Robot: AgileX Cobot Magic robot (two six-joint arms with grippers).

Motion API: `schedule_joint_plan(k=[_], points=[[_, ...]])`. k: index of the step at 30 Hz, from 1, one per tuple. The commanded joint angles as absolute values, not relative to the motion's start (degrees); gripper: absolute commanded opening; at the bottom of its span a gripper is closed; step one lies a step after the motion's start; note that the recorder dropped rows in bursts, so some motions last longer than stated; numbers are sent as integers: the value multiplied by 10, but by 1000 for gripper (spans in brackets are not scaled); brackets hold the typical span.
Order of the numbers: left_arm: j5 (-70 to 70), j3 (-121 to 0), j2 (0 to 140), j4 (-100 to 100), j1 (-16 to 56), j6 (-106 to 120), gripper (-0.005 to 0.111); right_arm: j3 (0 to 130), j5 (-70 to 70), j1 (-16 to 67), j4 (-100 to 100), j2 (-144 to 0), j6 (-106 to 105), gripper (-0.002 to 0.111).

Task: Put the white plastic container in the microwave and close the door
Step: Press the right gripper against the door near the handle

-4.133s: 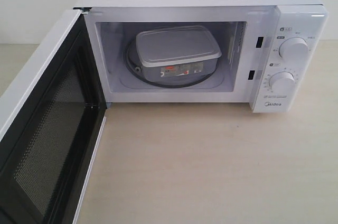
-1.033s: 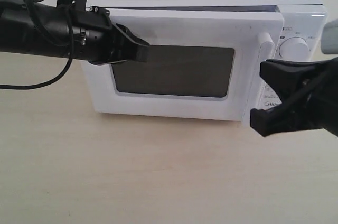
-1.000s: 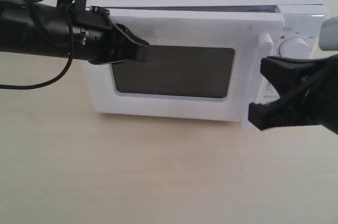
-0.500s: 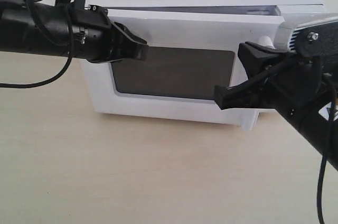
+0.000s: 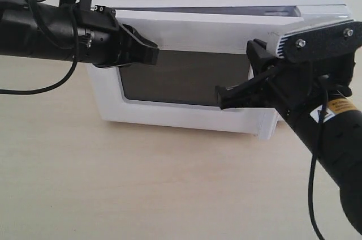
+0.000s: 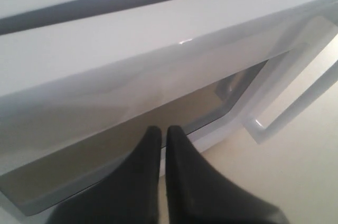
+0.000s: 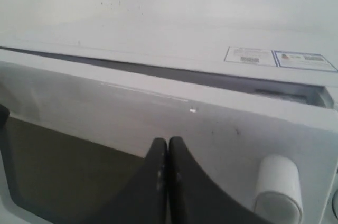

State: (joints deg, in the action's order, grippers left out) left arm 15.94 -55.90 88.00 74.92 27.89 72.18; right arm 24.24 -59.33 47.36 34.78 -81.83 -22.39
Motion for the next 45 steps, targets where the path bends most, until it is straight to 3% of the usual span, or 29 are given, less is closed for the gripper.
schedule_joint_plan(k=[1, 16, 29, 36, 45], points=[[162, -560, 876, 756, 281, 722, 4, 275, -570, 474, 380, -820, -268, 0], [145, -491, 782, 757, 281, 721, 4, 312, -540, 457, 402, -856, -295, 0], [88, -346, 566, 757, 281, 711, 4, 327, -547, 455, 461, -865, -353, 0], [64, -296, 450, 757, 281, 690, 4, 327, -520, 415, 450, -865, -345, 0], [42, -245, 375, 757, 280, 686, 4, 334, -518, 411, 443, -865, -345, 0]])
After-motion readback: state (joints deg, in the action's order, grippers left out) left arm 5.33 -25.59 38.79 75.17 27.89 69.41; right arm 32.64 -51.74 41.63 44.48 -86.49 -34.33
